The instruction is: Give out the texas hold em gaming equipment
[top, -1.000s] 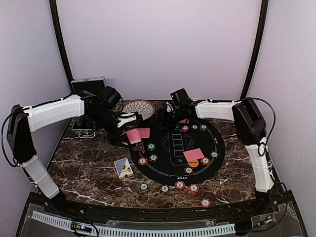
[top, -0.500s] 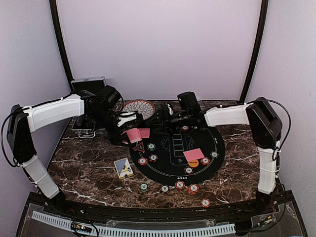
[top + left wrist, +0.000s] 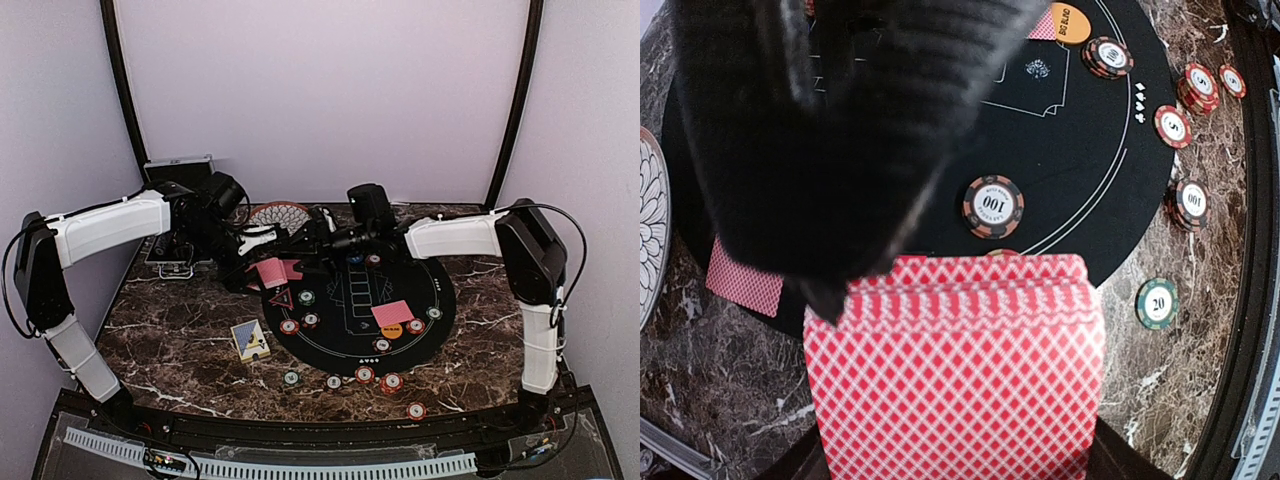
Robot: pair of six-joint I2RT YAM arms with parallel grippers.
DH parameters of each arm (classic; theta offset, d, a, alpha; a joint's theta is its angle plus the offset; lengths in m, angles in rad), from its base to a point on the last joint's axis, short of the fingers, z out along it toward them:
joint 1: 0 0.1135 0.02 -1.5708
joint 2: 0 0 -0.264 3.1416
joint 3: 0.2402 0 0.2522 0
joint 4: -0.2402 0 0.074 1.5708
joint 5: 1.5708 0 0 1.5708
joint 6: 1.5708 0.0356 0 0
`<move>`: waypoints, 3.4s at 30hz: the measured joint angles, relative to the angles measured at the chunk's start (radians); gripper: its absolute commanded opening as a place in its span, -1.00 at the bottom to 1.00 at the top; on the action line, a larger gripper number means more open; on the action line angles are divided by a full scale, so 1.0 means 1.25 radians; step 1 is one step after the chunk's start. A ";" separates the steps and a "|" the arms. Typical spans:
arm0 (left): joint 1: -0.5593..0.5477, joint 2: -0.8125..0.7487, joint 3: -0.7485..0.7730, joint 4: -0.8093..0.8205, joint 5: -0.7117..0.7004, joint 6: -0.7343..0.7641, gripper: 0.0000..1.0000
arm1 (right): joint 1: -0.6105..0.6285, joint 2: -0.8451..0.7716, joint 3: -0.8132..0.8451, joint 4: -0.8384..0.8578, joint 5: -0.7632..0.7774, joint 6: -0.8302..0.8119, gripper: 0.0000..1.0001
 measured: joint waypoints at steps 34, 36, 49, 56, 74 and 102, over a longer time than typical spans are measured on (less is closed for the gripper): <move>0.000 0.005 0.024 0.000 0.000 0.000 -1.00 | 0.064 0.122 0.172 -0.149 0.000 -0.057 0.37; 0.000 0.006 0.024 -0.001 0.000 0.000 -1.00 | 0.062 0.122 0.172 -0.150 0.002 -0.058 0.33; 0.000 0.013 0.024 -0.004 -0.001 0.000 -1.00 | 0.038 0.075 0.091 -0.107 0.001 -0.055 0.07; 0.000 0.013 0.024 -0.004 -0.004 0.000 -1.00 | 0.026 0.047 0.060 -0.093 0.002 -0.052 -0.18; 0.000 0.013 0.024 -0.004 -0.005 0.000 -1.00 | -0.022 -0.023 -0.081 0.023 -0.007 0.044 -1.00; 0.000 0.013 0.023 -0.003 -0.003 0.000 -1.00 | -0.360 0.143 0.280 -0.449 0.175 -0.309 -0.96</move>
